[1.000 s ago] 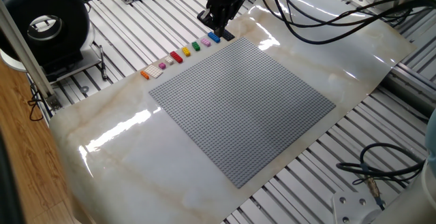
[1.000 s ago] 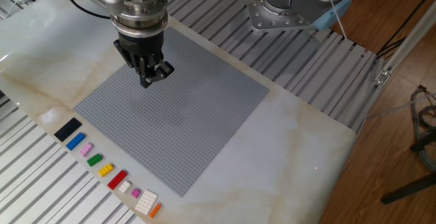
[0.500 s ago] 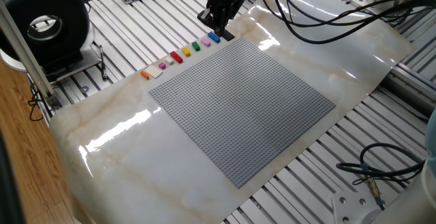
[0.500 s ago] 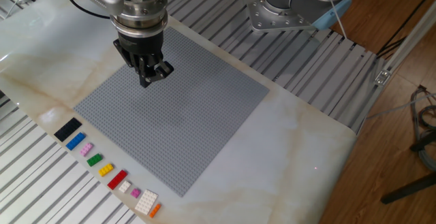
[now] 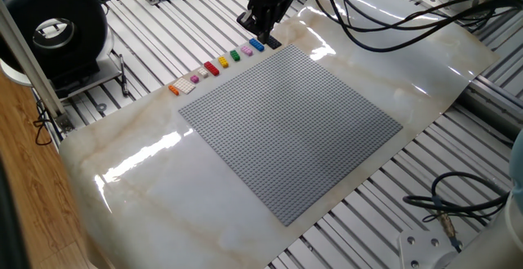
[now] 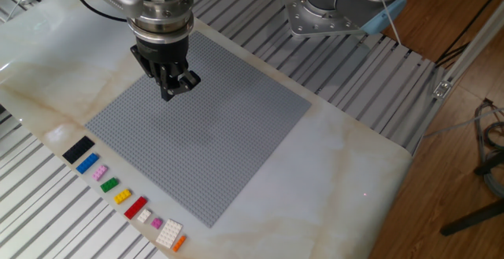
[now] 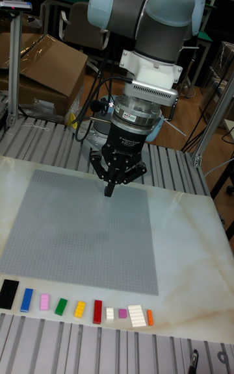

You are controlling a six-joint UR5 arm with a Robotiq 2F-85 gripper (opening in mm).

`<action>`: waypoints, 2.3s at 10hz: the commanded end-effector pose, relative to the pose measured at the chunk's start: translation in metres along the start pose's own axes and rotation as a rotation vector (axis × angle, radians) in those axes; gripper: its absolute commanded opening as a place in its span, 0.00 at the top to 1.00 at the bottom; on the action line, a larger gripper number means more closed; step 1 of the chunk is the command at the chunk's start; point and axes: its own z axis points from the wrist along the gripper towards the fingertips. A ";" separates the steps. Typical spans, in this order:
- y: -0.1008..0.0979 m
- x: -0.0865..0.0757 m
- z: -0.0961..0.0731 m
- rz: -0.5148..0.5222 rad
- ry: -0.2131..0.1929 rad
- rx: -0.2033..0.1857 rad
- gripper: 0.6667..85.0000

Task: Stack small Lego blocks one on top of the other

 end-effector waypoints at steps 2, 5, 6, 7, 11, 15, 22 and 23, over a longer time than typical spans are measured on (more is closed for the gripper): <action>0.002 -0.001 -0.001 0.004 -0.002 -0.012 1.00; 0.002 0.000 -0.001 0.002 -0.001 -0.009 1.00; 0.001 0.000 -0.001 0.000 -0.001 -0.007 1.00; 0.001 -0.001 -0.002 0.000 -0.001 -0.007 1.00; 0.000 -0.001 -0.002 -0.003 0.003 -0.001 1.00; 0.000 -0.001 -0.002 -0.004 0.003 0.002 1.00; -0.006 -0.002 -0.004 -0.034 0.002 0.025 1.00; -0.006 -0.002 -0.004 -0.029 0.004 0.029 1.00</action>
